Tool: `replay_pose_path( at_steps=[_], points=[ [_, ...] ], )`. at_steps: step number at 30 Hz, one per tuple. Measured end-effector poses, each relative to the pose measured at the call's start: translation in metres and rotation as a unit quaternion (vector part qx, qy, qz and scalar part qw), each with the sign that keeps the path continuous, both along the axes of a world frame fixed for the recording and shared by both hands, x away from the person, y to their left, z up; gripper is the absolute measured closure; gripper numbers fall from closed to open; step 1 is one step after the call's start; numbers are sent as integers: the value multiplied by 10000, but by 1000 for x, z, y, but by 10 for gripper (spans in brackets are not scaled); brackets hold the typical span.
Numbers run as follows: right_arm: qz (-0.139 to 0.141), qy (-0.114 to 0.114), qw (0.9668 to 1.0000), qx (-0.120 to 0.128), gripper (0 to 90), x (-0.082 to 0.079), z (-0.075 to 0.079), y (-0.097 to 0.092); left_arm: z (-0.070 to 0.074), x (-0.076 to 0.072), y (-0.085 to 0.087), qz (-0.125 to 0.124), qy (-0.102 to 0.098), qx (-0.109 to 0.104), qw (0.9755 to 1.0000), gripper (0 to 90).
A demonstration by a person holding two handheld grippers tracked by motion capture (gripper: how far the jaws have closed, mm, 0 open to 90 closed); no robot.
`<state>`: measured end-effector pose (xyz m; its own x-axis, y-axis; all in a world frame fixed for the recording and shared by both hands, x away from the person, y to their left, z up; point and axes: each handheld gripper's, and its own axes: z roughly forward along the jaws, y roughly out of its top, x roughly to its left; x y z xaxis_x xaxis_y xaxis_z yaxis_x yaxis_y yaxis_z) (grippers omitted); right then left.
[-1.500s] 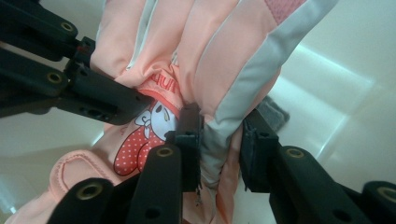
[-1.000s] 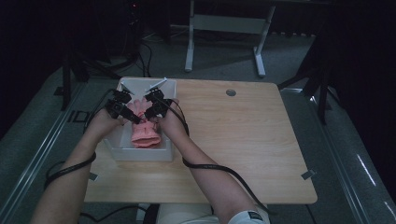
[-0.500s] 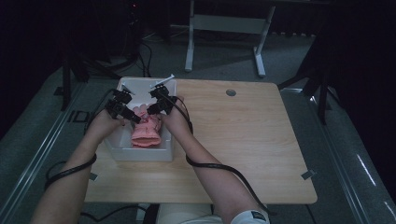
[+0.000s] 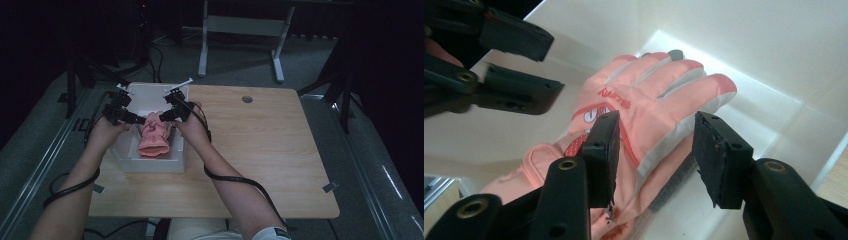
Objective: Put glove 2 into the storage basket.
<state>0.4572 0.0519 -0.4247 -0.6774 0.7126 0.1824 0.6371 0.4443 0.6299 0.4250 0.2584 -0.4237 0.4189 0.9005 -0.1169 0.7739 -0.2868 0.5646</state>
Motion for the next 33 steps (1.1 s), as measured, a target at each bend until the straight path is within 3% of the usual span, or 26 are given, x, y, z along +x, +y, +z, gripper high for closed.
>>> replay_pose_path(
  at_steps=[9,13,15,18,20,21,25,28,31,33],
  points=[
    [91,-117,9995,279,560,-8,9,-22,7,-19,-14,-207,-305,-303,9989,435],
    [83,-211,9990,396,558,-14,16,-34,10,-25,-23,-369,-423,-521,9971,412],
    [88,-324,9981,516,553,-20,24,-48,15,-31,-34,-488,-568,-629,9952,406],
    [61,-436,9972,609,547,-26,32,-64,19,-34,-47,-600,-687,-617,9939,379],
    [57,-463,9968,647,544,-28,34,-70,16,-31,-55,-585,-707,-541,9943,363],
    [53,-583,9957,720,544,-33,40,-81,14,-28,-58,-561,-685,-540,9946,360],
    [14,-672,9946,788,546,-39,44,-94,4,-18,-64,-494,-550,-644,9952,376],
    [-21,-733,9939,820,547,-43,47,-105,-7,-8,-73,-439,-443,-539,9966,377],
    [-29,-791,9934,827,548,-45,48,-110,-9,-7,-76,-419,-491,-604,9961,389],
    [-79,-857,9927,846,545,-48,50,-121,-6,-13,-81,-481,-586,-723,9945,392]
  ],
)
